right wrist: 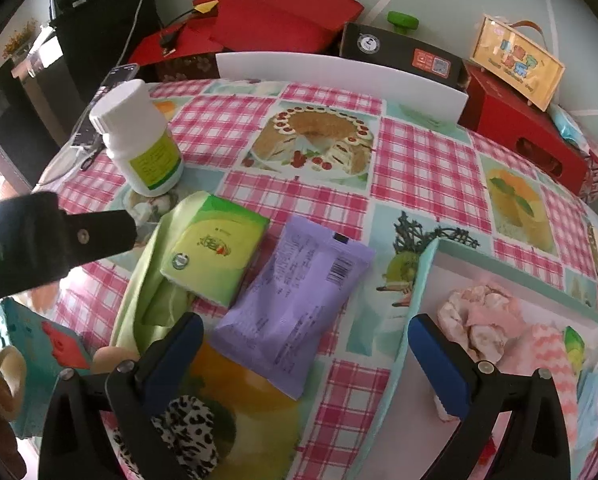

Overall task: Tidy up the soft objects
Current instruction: 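Reach the left tool to the light green cloth while the right tool reaches the purple packet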

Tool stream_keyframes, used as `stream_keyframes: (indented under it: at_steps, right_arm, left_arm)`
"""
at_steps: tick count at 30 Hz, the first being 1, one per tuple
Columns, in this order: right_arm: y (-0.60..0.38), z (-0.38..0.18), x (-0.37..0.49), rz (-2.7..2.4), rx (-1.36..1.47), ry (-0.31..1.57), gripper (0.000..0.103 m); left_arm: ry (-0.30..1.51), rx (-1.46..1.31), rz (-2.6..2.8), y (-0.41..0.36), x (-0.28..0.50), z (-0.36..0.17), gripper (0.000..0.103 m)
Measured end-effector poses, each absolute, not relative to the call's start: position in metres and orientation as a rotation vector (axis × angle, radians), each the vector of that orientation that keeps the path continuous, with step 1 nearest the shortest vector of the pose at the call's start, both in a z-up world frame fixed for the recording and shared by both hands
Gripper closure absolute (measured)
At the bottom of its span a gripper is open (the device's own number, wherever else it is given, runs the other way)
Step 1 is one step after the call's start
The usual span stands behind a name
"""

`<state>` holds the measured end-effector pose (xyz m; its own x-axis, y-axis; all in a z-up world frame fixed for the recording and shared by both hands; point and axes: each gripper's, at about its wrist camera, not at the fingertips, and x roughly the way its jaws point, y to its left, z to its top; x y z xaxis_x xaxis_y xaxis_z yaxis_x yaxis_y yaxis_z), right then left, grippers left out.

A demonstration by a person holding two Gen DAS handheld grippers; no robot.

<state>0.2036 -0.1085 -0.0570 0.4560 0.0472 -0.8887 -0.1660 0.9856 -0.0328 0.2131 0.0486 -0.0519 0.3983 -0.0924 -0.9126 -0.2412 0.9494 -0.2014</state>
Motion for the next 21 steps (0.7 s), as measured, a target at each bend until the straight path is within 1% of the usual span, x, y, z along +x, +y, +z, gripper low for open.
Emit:
stream_keyframes:
  at_steps: [21]
  right_arm:
    - [-0.094, -0.079, 0.208, 0.169, -0.162, 1.113, 0.0]
  left_arm:
    - [1.169, -0.332, 0.097, 0.049, 0.213, -0.053, 0.0]
